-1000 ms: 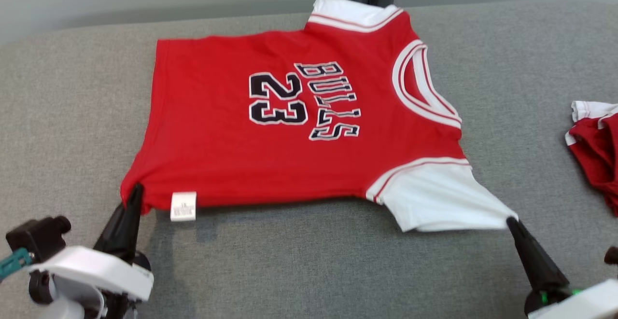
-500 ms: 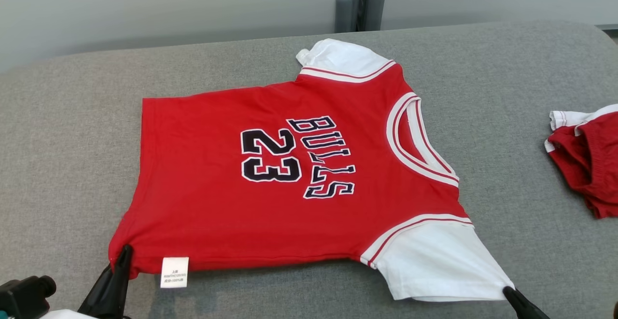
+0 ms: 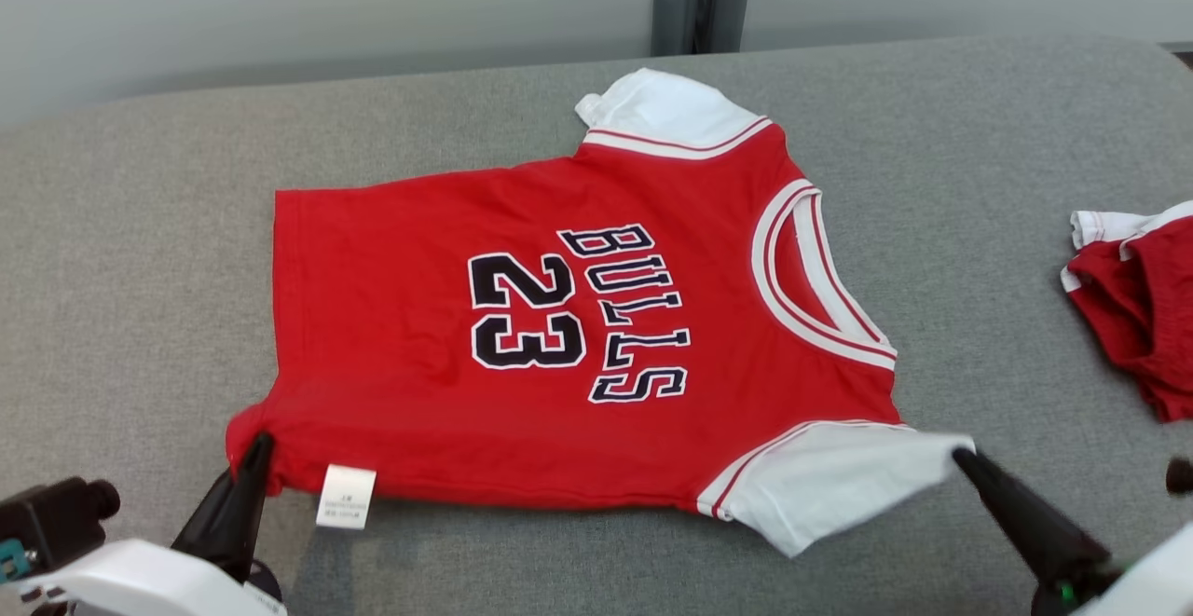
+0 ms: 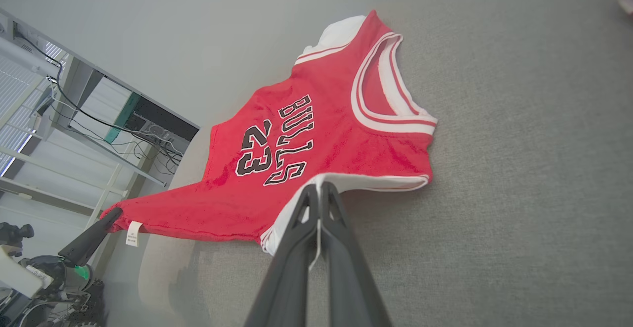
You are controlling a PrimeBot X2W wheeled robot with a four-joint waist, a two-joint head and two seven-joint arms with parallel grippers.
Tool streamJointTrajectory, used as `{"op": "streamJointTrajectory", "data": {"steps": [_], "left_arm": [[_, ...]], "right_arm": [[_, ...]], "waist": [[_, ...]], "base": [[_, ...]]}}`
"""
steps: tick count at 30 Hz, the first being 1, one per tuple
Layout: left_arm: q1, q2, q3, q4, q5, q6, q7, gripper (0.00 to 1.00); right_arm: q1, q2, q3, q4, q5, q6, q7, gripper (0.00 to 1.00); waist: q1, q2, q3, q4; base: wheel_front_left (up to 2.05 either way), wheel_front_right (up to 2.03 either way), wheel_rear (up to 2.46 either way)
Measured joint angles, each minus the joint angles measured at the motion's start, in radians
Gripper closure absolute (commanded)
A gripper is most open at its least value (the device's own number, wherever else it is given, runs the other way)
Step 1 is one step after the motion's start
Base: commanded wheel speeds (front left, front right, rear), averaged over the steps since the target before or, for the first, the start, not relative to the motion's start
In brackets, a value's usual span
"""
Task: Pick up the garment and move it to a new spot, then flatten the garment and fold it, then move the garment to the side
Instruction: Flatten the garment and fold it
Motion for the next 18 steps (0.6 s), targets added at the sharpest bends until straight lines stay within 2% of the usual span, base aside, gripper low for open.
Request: {"op": "streamJointTrajectory", "data": {"steps": [7, 18], "left_arm": [[-0.126, -0.022, -0.007, 0.071, -0.009, -0.039, 0.034, 1.00], [-0.234, -0.039, 0.000, 0.140, -0.031, -0.086, 0.056, 1.00]], "right_arm": [[-0.259, 0.005, 0.015, 0.093, 0.007, 0.000, 0.049, 1.00], [-0.625, 0.009, 0.021, 0.342, 0.000, 0.000, 0.011, 1.00]], "waist": [[0.0000, 0.0000, 0.074, 0.005], [-0.0001, -0.0001, 0.216, 0.031]], "base": [[0.00, 0.00, 0.00], [0.00, 0.00, 0.00]]}}
